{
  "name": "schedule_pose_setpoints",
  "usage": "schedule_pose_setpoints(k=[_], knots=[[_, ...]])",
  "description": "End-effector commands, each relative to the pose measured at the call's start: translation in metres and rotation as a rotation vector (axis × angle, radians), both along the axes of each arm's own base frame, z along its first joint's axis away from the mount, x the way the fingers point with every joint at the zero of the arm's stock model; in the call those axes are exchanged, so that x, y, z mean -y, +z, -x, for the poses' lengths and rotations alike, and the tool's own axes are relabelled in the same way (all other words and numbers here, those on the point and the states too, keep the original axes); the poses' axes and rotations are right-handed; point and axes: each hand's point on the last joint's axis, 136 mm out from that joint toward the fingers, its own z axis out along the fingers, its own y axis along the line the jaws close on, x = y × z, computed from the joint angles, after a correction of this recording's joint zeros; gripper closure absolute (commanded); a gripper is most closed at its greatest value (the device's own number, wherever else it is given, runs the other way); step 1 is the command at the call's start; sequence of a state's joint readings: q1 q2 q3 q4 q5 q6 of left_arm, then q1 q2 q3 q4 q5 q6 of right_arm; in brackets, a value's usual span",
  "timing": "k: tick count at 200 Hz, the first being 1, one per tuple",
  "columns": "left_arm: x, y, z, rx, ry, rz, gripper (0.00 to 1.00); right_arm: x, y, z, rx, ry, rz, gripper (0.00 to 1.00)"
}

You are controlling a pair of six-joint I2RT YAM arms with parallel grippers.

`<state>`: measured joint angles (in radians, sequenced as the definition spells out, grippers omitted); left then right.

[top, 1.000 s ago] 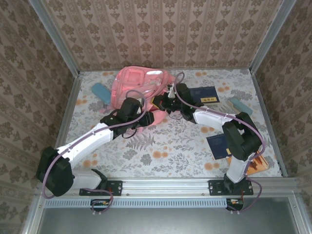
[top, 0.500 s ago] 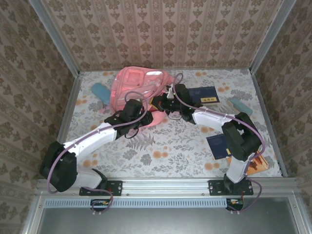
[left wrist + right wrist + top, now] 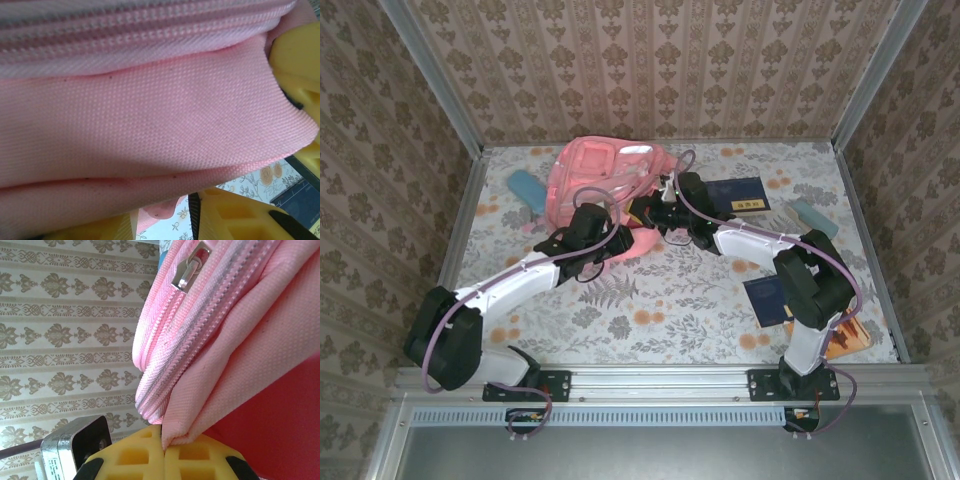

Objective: Pack the student bag

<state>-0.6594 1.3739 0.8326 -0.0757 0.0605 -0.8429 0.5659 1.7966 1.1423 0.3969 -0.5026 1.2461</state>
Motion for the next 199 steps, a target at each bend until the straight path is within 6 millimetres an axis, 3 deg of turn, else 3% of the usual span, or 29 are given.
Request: schedule_pose_setpoints(k=[1,49,103,129,143,178,199], knots=[[0.001,-0.002,-0.005,0.014,-0.011,-0.001,0.69,-0.020,0.064,0.010,0.135,0.099,-0.144,1.00],[-0.005,-0.008,-0.007,0.021,-0.006,-0.048,0.75,-0.019,0.063,0.011,0.135,0.097,-0.145,1.00],[-0.012,-0.007,-0.006,0.039,-0.005,-0.086,0.91,-0.014,0.047,0.009,0.119,0.071,-0.092,1.00],[-0.018,-0.009,-0.004,0.040,0.006,-0.108,0.94,-0.013,0.043,0.008,0.118,0.062,-0.072,1.00],[-0.021,-0.009,-0.003,0.040,0.012,-0.115,0.92,-0.012,0.044,0.007,0.119,0.059,-0.068,1.00],[-0.021,-0.010,-0.001,0.039,0.004,-0.118,0.69,-0.013,0.046,0.008,0.121,0.063,-0.073,1.00],[-0.019,-0.010,-0.002,0.045,-0.003,-0.114,0.67,-0.014,0.050,0.008,0.128,0.067,-0.085,1.00]])
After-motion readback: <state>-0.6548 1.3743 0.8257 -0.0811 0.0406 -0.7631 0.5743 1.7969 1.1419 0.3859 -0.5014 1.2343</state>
